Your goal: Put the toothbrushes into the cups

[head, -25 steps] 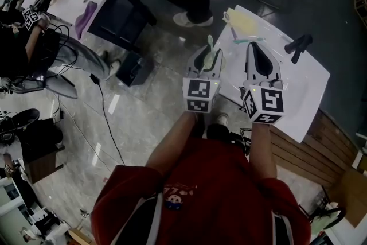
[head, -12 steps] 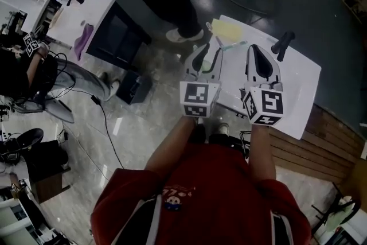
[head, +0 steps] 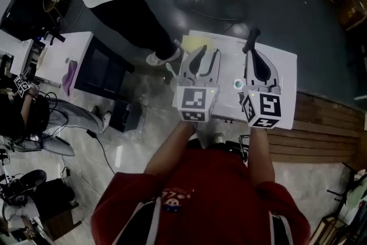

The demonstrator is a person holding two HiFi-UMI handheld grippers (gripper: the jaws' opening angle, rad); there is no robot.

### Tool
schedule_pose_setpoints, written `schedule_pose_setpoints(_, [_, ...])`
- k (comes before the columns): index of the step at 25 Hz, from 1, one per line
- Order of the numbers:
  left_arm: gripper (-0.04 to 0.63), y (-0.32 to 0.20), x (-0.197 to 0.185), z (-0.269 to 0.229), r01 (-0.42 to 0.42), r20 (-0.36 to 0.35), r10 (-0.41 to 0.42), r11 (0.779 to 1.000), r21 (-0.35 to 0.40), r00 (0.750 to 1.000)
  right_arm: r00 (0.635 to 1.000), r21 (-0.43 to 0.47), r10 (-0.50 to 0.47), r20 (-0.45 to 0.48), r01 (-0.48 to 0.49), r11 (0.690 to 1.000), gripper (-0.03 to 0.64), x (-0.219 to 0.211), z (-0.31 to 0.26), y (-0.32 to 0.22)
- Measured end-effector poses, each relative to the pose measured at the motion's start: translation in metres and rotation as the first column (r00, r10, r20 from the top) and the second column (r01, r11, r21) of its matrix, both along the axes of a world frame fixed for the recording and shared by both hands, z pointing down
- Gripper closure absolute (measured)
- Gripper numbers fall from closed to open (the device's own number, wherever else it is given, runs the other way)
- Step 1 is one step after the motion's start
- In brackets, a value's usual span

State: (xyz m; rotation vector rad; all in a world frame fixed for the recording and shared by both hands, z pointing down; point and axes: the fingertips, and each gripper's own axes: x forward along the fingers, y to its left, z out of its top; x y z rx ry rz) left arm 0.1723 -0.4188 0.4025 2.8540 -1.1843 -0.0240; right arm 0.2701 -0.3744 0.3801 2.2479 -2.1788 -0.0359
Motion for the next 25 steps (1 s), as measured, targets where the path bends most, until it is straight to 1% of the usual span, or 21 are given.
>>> schedule_pose_setpoints(6, [0.459,0.022,0.045,-0.023,-0.101,-0.03,0.102,0.994,0.048,0.994,0.993,0.027,0.117,-0.021,-0.116,0.993,0.588,0.042,-0.016,0.035])
schedule_pose_setpoints(11, [0.459,0.037,0.077,-0.029,-0.169,-0.028,0.171,0.984,0.054,0.985,0.981,0.046,0.19,-0.032,-0.188,0.981,0.588,0.068,-0.023,0.058])
schedule_pose_setpoints(16, [0.459,0.047,0.095,-0.032,-0.19,-0.028,0.192,0.98,0.06,0.981,0.976,0.055,0.216,-0.032,-0.214,0.975,0.588,0.085,-0.025,0.068])
schedule_pose_setpoints(21, [0.459,0.048,0.093,-0.029,-0.184,-0.019,0.185,0.982,0.048,0.983,0.978,0.051,0.207,-0.023,-0.206,0.977,0.588,0.083,-0.022,0.069])
schedule_pose_setpoints(25, [0.46,0.051,0.091,-0.033,-0.182,-0.03,0.184,0.982,0.048,0.983,0.98,0.051,0.199,-0.022,-0.198,0.979,0.588,0.079,-0.022,0.068])
